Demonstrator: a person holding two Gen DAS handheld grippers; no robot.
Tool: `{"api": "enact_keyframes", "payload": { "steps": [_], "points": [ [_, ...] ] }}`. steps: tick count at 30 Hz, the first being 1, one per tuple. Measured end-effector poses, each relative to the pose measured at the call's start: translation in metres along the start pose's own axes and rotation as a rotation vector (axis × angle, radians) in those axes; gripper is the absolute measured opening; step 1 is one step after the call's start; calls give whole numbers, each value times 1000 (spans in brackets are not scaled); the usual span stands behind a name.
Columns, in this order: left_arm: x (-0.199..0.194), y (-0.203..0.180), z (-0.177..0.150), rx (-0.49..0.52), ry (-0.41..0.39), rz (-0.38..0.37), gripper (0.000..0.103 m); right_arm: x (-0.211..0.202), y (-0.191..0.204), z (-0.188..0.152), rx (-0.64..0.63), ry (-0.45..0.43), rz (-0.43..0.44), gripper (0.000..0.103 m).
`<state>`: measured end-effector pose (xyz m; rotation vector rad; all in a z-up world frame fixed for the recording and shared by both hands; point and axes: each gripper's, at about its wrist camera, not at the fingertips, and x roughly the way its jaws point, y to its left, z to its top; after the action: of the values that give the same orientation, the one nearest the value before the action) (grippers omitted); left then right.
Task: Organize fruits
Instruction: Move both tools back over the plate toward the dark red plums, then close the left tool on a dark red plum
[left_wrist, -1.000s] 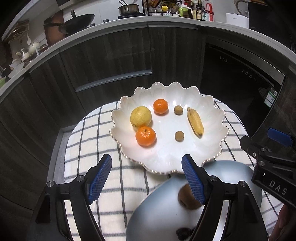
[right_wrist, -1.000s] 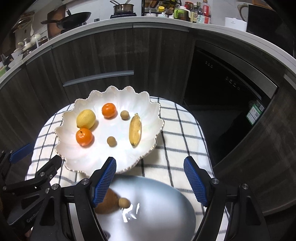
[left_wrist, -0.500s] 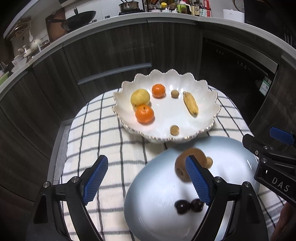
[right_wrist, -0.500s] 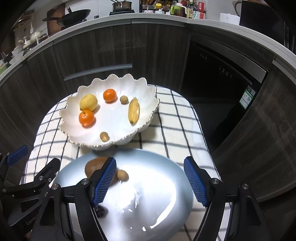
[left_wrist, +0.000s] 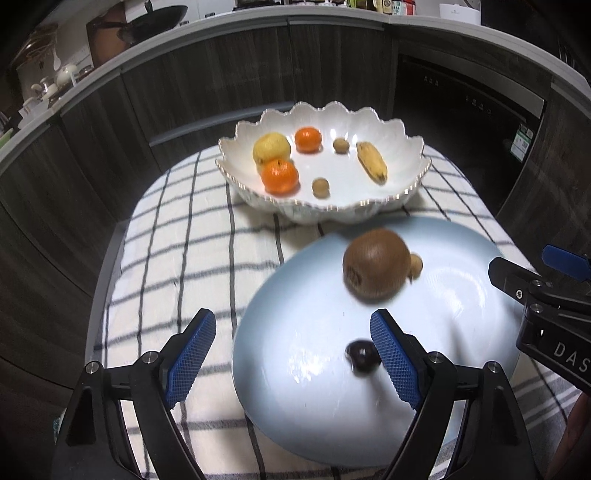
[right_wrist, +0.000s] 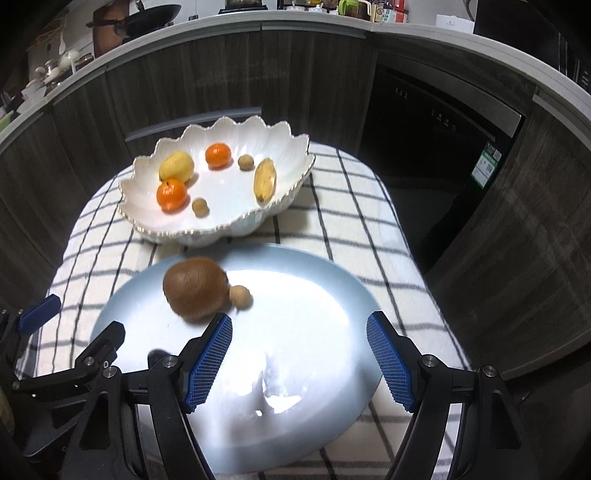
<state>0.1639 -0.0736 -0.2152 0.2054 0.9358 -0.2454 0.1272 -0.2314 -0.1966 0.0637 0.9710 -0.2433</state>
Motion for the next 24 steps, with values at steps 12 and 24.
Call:
{"api": "enact_keyframes", "payload": {
  "steps": [12,24],
  "points": [
    [13,-13,-20,25,33,-28,86,10,-10,-24,23,49,-17,76],
    [31,-24,-32,54,97,-50,86,18,-16,-31,25,70,-35,76]
  ]
}}
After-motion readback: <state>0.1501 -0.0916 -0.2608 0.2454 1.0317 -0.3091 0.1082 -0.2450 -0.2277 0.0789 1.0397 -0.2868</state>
